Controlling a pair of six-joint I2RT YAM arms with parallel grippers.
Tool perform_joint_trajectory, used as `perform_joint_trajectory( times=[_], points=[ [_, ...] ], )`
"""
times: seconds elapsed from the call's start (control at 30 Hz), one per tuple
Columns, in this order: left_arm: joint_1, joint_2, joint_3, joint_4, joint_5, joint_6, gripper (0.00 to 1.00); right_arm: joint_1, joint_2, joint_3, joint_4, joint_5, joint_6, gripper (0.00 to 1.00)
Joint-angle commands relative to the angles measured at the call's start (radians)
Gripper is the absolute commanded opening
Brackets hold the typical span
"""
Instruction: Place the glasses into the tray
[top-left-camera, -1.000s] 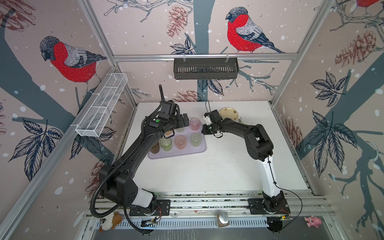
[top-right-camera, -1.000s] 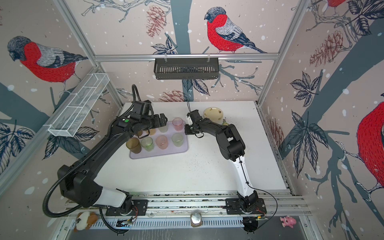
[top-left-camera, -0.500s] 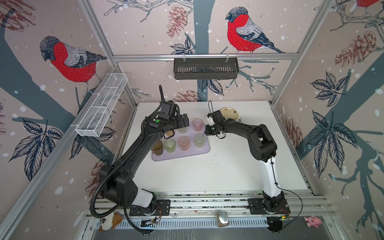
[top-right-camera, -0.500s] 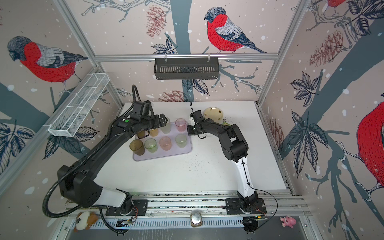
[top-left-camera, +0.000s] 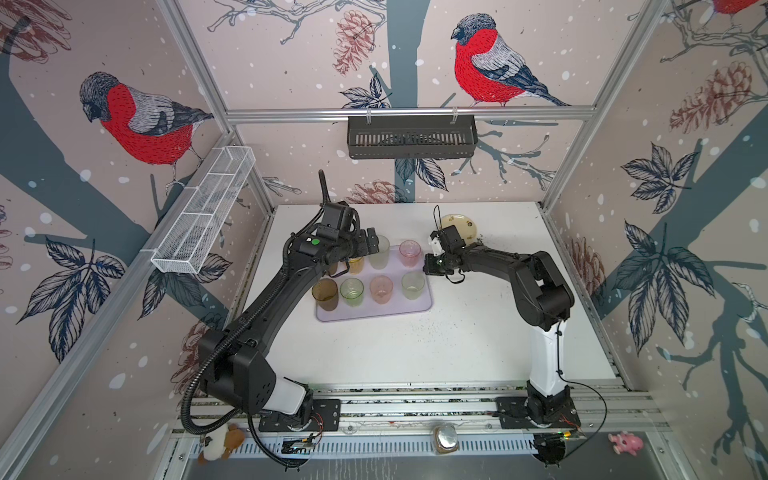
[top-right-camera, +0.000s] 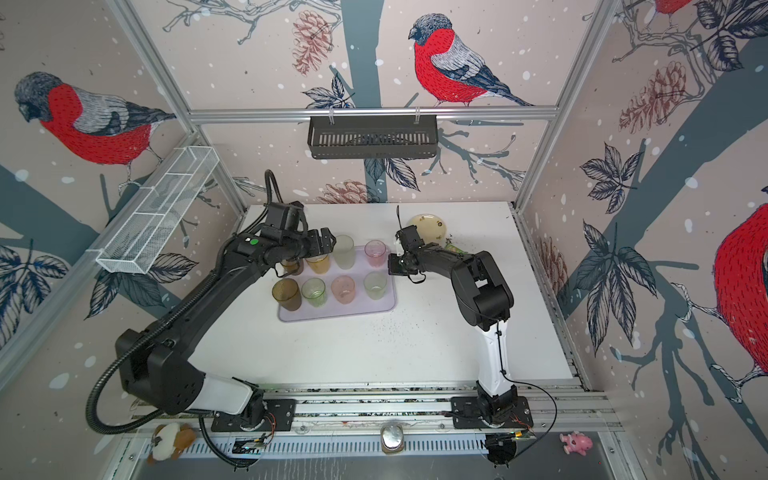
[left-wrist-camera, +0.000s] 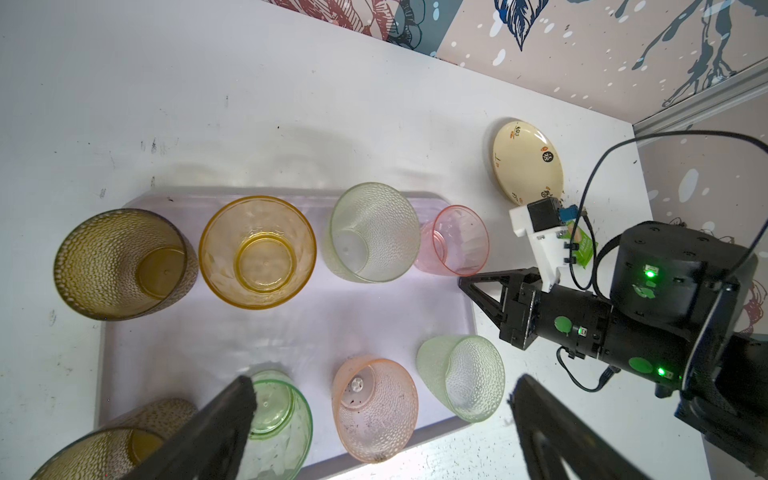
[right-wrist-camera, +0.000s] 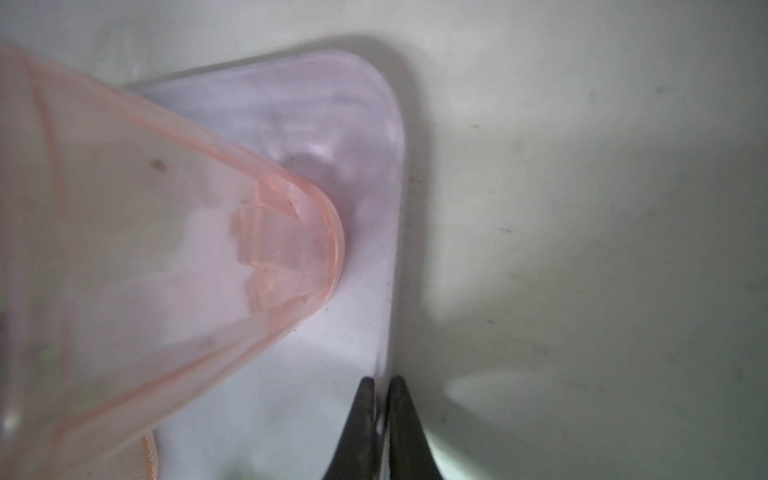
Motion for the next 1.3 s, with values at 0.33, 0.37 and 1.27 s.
perform_joint_trajectory(
  times=[0.33,0.37,1.27],
  points=[
    [0.002,0.037,0.033,0.061,0.043,0.000,0.97,-0.071,-0.144,-0.201,0.072,0.038,0.032,0.11],
    [0.002,0.040,0.036,0.061,0.046,-0.001,0.97,-0.078,-0.154,-0.213,0.076,0.040,0.028,0.11],
    [0.002,0.051,0.049,0.061,0.059,0.006,0.97,-0.144,-0.195,-0.253,0.063,0.074,-0.037,0.14]
  ],
)
